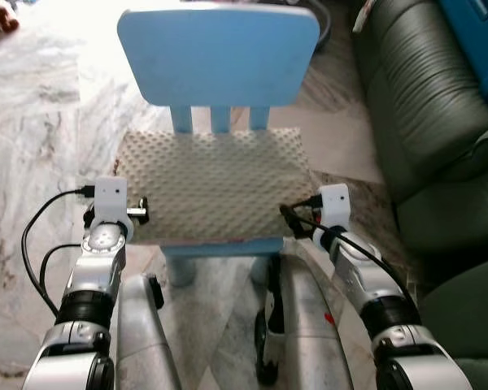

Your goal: Move the pillow to the sofa

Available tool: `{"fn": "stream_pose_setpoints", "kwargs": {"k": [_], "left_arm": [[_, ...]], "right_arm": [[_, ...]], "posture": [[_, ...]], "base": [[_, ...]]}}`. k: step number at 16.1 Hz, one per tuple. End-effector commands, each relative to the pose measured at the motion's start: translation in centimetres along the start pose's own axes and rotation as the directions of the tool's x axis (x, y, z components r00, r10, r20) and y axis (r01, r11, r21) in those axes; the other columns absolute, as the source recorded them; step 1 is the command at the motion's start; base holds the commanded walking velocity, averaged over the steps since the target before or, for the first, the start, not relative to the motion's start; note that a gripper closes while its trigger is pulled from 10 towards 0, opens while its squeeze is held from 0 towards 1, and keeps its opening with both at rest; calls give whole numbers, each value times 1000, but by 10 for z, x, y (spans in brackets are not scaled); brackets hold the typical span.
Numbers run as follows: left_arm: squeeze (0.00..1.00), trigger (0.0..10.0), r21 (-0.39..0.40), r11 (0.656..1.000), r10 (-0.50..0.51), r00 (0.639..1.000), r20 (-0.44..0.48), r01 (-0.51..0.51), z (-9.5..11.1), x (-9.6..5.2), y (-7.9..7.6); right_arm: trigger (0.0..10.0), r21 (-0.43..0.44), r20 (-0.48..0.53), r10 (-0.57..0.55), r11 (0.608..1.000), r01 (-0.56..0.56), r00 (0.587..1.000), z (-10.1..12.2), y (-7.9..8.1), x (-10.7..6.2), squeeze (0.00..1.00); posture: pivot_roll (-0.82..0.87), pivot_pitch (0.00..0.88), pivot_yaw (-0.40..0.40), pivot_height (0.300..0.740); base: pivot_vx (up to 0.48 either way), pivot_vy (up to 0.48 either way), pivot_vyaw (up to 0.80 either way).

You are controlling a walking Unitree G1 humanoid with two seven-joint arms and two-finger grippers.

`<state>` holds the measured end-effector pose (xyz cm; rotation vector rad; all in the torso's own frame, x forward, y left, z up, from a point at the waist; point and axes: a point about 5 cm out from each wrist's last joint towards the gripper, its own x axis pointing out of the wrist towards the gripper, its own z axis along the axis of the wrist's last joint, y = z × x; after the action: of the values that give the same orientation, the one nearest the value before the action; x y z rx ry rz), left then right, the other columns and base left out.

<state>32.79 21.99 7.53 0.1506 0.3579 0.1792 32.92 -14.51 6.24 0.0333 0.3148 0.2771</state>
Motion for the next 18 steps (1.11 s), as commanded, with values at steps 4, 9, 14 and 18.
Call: {"fn": "stream_pose_setpoints", "kwargs": {"k": [4, 9, 14, 18], "left_arm": [[0, 10000, -33, 999, 23, 1000, -15, -23, -5, 3, 6], [0, 10000, 1, 1000, 29, 995, -90, -29, -22, 3, 10], [0, 0, -57, 998, -34, 990, -137, 27, -31, 3, -5], [0, 0, -144, 989, -45, 990, -137, 25, -31, 6, -9]], "right_arm": [[10000, 33, -9, -32, 999, 33, 999, -6, -2, 5, 0], [10000, 87, -102, -18, 996, 27, 995, -18, 13, 16, 0], [0, 93, -101, 19, 996, -10, 995, -19, 35, 22, 0], [0, 83, -102, -14, 996, 22, 995, -22, 26, 20, 0]], "posture": [[44, 321, -77, 520], [70, 345, -79, 520], [74, 340, -78, 520], [67, 332, -81, 520]], "base": [[0, 0, 0], [0, 0, 0], [0, 0, 0], [0, 0, 0]]}}
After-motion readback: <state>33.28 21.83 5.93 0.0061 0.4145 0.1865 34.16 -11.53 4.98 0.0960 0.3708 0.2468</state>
